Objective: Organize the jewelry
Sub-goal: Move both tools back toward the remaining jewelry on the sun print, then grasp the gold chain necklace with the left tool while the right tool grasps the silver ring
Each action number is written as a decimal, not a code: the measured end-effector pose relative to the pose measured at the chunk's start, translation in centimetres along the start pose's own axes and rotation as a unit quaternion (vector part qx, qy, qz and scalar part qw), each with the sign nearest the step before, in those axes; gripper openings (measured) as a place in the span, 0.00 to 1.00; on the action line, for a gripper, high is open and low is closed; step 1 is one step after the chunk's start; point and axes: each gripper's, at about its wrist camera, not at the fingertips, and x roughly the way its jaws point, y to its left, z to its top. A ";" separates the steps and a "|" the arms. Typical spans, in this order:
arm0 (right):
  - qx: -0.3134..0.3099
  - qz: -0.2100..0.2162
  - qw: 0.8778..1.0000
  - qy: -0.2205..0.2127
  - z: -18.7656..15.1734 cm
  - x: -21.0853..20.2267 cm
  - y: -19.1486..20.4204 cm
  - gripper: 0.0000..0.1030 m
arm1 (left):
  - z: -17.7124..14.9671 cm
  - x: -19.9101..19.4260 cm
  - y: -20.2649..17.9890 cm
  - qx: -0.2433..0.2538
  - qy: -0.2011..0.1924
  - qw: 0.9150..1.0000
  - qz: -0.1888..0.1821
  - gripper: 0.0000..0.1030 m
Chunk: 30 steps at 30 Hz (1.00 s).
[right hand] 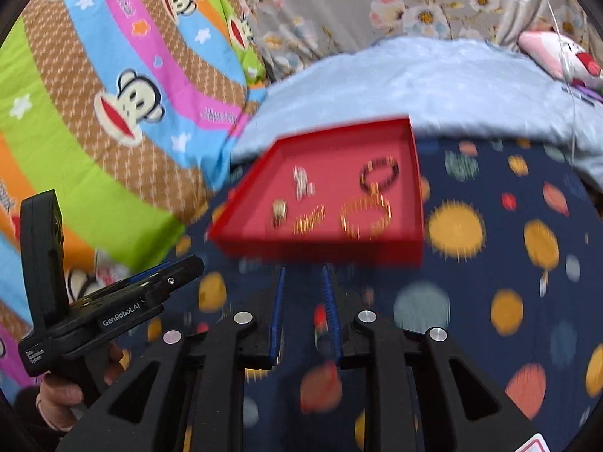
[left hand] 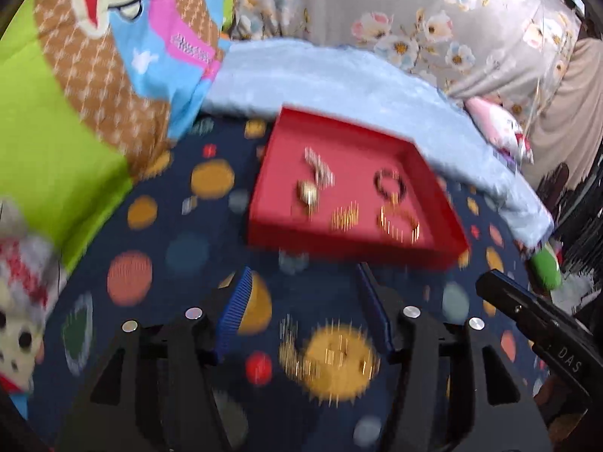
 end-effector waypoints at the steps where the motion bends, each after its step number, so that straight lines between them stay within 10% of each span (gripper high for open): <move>1: 0.001 -0.003 1.000 0.009 -1.0 0.0 -0.1 0.20 | -0.8 0.0 0.0 0.002 0.008 1.000 0.001 0.53; 14: 0.007 -0.025 0.997 0.068 -7.0 1.2 -0.3 0.20 | -7.5 -1.3 1.7 -0.001 0.043 0.999 0.020 0.53; 30: 0.018 -0.031 0.997 0.066 -6.7 1.1 -0.8 0.25 | -5.2 3.2 -0.5 0.023 0.040 0.998 0.039 0.39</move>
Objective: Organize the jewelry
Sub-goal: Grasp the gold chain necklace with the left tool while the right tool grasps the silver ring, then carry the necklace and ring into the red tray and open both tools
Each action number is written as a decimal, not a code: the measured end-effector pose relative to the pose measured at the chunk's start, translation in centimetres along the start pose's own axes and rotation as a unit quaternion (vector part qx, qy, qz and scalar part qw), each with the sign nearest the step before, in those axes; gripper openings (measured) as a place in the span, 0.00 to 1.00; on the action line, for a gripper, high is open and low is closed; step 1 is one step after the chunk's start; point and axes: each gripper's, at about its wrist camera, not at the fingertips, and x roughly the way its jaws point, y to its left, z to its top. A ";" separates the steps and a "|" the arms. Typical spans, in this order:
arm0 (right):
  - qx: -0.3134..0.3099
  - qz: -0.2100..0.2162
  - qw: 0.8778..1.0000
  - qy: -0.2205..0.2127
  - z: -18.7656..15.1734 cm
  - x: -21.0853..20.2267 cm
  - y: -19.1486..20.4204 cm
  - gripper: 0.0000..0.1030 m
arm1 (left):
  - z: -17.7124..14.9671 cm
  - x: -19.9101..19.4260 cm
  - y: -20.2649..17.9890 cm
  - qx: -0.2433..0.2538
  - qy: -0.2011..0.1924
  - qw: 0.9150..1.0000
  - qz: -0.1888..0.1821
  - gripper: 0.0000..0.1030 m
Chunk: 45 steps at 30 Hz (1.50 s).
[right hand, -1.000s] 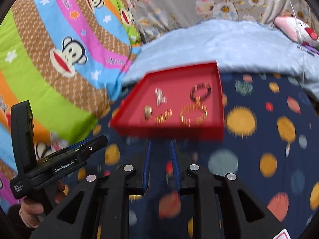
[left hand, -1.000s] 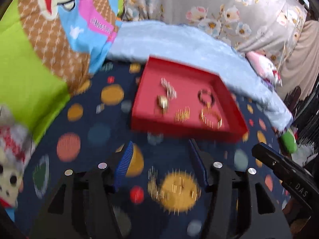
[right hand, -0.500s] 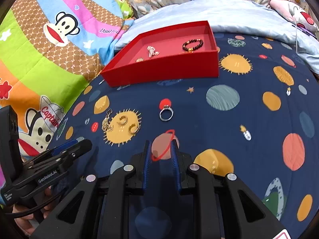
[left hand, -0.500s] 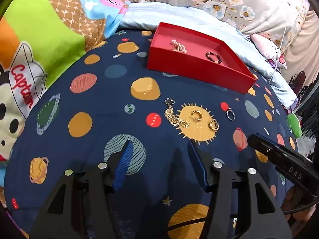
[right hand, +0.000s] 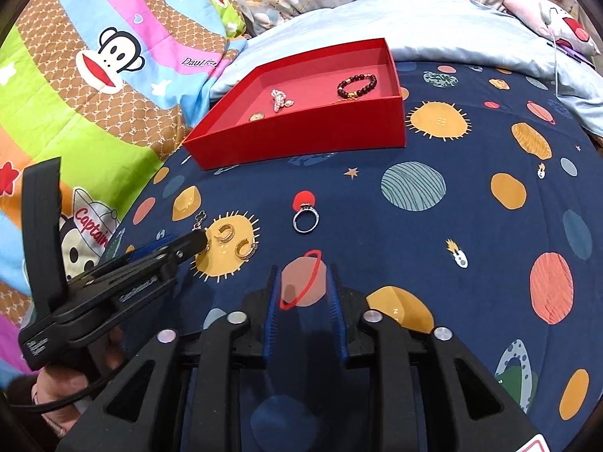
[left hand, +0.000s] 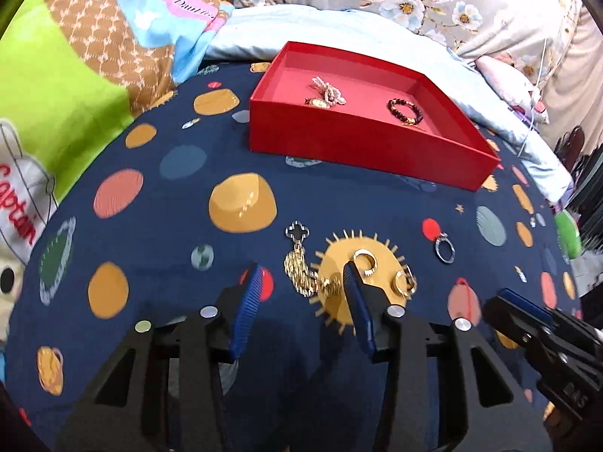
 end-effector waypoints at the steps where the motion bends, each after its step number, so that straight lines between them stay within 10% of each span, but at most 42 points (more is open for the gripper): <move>1: 0.000 -0.001 1.000 0.000 0.1 0.0 -0.1 0.26 | 0.1 0.1 -0.1 0.003 -0.001 1.000 0.004 0.33; 6: -0.002 0.002 1.000 0.003 0.3 0.6 -0.1 0.26 | 0.1 0.3 0.0 0.017 -0.003 1.000 0.008 0.03; 29: -0.037 -0.022 0.999 -0.002 3.9 5.4 1.3 0.26 | 1.3 -5.5 3.1 -0.026 -0.037 0.998 -0.037 0.03; 35: -0.045 -0.031 0.998 -0.004 4.2 5.6 1.3 0.07 | 1.2 -5.5 3.0 -0.026 -0.035 0.998 -0.036 0.03; 45: -0.035 -0.023 0.999 -0.015 3.9 4.3 1.1 0.05 | 1.0 -5.9 2.7 -0.025 -0.038 0.998 -0.039 0.03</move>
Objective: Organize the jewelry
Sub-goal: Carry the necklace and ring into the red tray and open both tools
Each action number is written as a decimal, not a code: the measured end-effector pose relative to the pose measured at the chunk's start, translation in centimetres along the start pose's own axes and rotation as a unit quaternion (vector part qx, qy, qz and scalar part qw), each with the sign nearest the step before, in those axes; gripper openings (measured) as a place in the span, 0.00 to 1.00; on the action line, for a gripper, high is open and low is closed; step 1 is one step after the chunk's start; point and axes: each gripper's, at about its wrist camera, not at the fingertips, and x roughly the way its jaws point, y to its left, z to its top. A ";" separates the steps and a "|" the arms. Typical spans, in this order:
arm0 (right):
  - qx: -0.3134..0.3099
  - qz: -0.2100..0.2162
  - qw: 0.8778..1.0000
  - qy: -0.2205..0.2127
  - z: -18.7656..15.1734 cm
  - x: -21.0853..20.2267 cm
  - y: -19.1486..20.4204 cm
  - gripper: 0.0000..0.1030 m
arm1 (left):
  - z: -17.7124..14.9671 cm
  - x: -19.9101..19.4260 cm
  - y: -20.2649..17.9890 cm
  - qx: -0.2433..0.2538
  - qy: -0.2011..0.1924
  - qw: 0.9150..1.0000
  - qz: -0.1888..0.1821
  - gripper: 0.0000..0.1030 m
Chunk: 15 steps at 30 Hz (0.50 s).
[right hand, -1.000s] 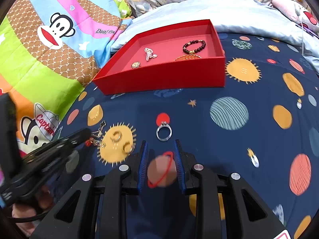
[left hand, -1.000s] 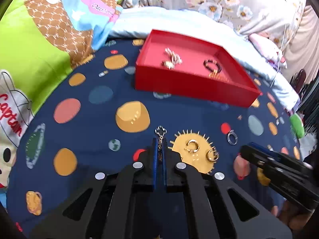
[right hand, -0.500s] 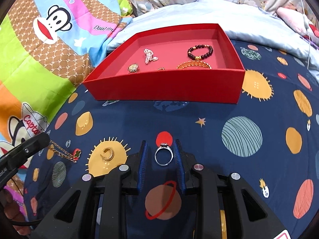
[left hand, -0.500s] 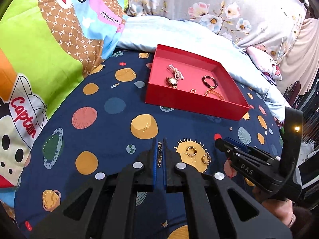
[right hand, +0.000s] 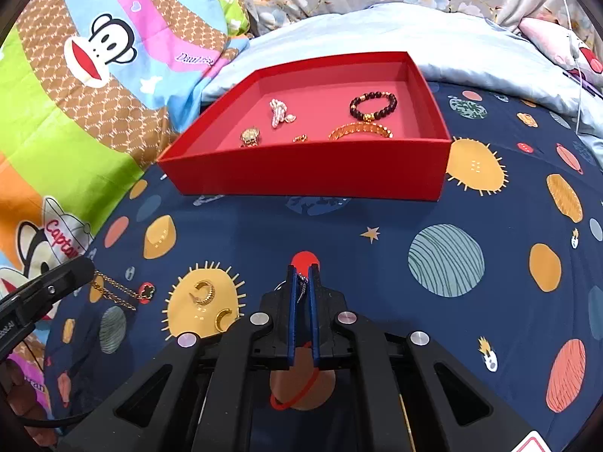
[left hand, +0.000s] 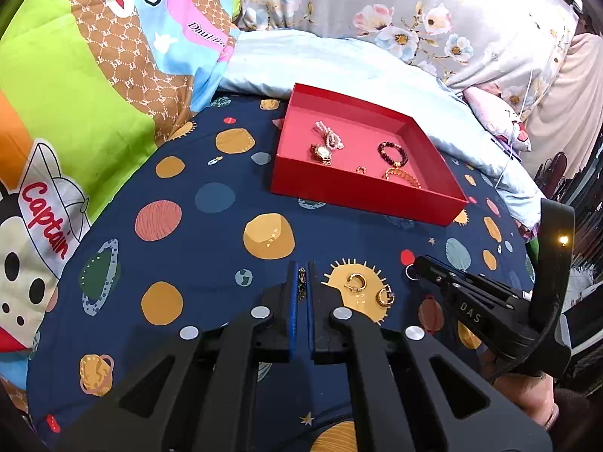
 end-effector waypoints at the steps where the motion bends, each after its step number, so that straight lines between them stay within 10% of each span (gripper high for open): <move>1: 0.001 0.001 1.000 -0.002 0.0 -0.2 0.0 0.05 | 0.0 -0.1 -0.1 0.000 -0.001 1.000 -0.001 0.03; 15: 0.020 0.023 0.998 -0.061 2.7 -5.8 -0.8 0.05 | 4.6 -3.3 -2.3 0.029 -0.041 0.998 -0.027 0.03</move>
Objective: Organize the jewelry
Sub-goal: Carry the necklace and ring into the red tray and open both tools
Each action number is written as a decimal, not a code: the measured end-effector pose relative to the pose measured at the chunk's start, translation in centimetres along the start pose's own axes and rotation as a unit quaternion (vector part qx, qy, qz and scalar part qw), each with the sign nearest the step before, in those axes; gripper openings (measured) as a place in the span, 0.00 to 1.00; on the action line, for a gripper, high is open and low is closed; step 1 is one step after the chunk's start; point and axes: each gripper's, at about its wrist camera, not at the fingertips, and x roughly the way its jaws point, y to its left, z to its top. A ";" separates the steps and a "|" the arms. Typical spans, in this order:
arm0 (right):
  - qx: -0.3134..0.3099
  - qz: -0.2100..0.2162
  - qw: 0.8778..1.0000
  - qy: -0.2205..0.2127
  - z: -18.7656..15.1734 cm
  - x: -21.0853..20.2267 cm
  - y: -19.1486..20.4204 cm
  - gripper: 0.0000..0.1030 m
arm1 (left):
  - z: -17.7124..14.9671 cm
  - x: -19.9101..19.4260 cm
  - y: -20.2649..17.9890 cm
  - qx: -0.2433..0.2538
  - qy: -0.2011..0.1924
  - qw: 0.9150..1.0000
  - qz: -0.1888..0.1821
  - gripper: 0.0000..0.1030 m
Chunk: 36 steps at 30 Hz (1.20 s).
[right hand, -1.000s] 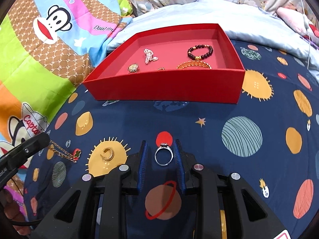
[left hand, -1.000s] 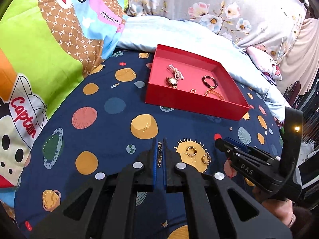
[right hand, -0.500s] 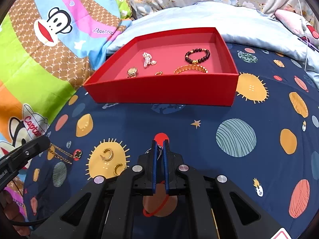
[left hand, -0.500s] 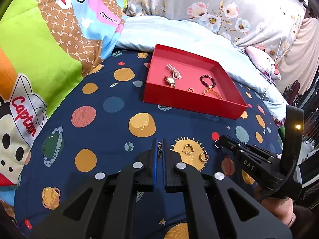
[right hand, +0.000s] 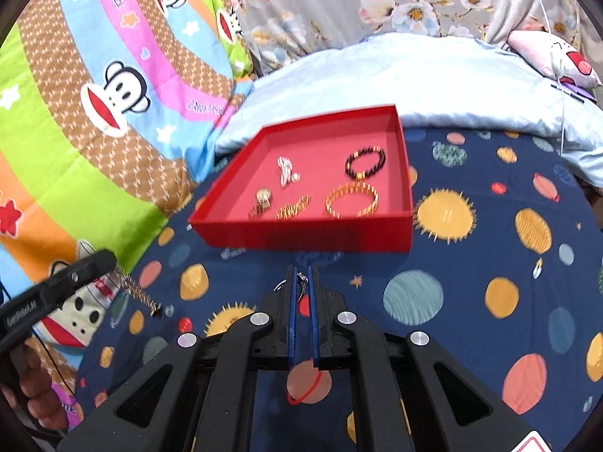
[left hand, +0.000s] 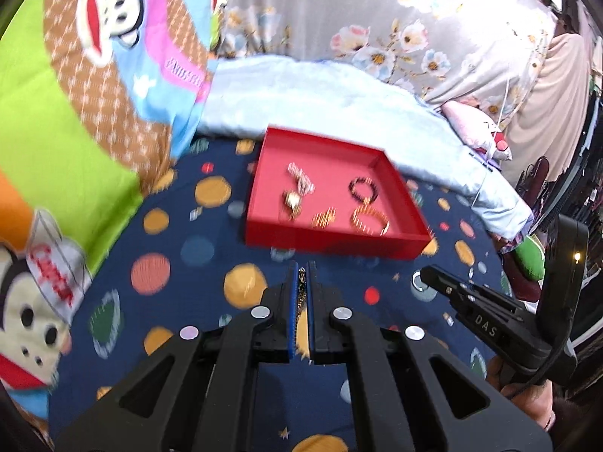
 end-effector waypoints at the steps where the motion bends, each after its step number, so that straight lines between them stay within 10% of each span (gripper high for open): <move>1: 0.000 0.002 1.000 -0.005 0.5 -0.3 -0.1 0.05 | 0.7 -0.2 -0.2 0.004 -0.006 1.000 -0.003 0.03; 16: -0.001 -0.005 0.999 -0.034 8.6 2.9 -1.9 0.05 | 10.1 5.4 -3.0 0.034 -0.036 0.999 -0.023 0.03; 36: -0.016 0.007 0.999 0.028 11.3 13.2 -0.6 0.06 | 13.0 15.7 -1.1 0.033 0.003 0.999 0.019 0.03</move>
